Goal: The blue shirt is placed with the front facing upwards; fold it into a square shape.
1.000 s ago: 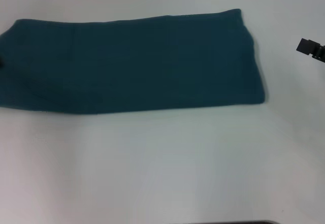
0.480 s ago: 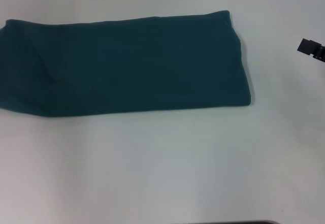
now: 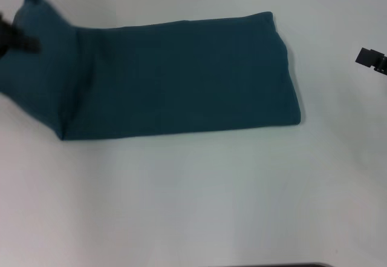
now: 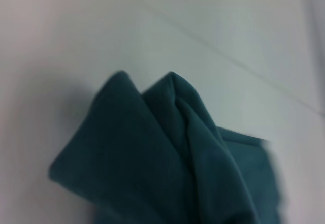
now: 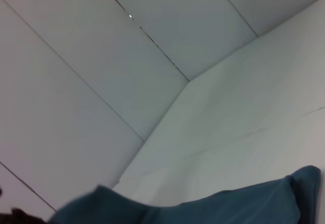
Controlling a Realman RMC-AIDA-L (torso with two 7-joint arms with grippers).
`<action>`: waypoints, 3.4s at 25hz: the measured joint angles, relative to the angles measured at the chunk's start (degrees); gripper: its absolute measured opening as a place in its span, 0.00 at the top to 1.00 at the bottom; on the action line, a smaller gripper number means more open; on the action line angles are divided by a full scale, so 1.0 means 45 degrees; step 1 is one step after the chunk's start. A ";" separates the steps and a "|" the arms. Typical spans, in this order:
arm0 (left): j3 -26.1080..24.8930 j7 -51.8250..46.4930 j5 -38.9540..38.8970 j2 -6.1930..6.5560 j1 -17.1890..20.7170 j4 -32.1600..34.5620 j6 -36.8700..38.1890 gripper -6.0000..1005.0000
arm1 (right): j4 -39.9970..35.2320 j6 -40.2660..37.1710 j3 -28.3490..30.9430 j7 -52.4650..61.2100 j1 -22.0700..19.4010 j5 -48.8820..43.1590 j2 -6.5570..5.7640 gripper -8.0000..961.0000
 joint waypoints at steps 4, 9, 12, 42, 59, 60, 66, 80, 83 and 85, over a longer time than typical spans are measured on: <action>0.0067 -0.0525 -0.0963 -0.0308 -0.0795 -0.0151 0.0714 0.91 | 0.0001 0.0032 0.0011 -0.0014 0.0021 -0.0100 -0.0001 0.06; 0.0126 -0.0769 -0.1129 -0.1177 -0.2049 -0.0076 0.0579 0.91 | 0.0000 0.0046 -0.0065 -0.0043 0.0075 -0.0103 0.0016 0.06; 0.0186 -0.0820 -0.1132 -0.1754 -0.2699 -0.0020 0.0372 0.91 | 0.0001 0.0041 -0.0079 -0.0019 0.0101 -0.0118 0.0020 0.06; 0.3211 0.1907 -0.4918 -0.3129 -0.3863 0.4632 -0.5421 0.59 | 0.0277 0.0049 -0.0002 0.0024 0.0196 -0.0138 -0.0011 0.06; 0.2552 0.4419 -0.6332 -0.1414 0.0880 0.2695 -0.1912 0.14 | 0.0222 0.0107 -0.0103 0.1243 0.0809 -0.1160 -0.0497 0.06; 0.2472 0.4772 -0.6331 -0.1409 0.1146 0.2677 -0.1795 0.13 | 0.0211 0.0103 -0.0104 0.1490 0.0962 -0.1461 -0.0587 0.06; 0.2306 0.6453 -0.6107 -0.1446 0.2336 0.2716 -0.1327 0.13 | -0.0167 0.0028 -0.0163 0.4496 0.2432 -0.3597 -0.1596 0.06; 0.2367 0.4208 -0.4586 -0.2122 0.2736 0.3284 -0.2600 0.14 | -0.2912 0.0046 -0.1848 0.9633 0.6260 -0.7707 -0.1825 0.06; 0.2355 0.3673 -0.4367 -0.2420 0.2559 0.3491 -0.3527 0.14 | -0.2976 0.0045 -0.1882 1.0009 0.6537 -0.7714 -0.1814 0.06; 0.2343 0.3586 -0.4337 -0.2495 0.2345 0.3832 -0.3882 0.14 | -0.3040 0.0033 -0.1889 1.0155 0.6609 -0.7714 -0.1812 0.06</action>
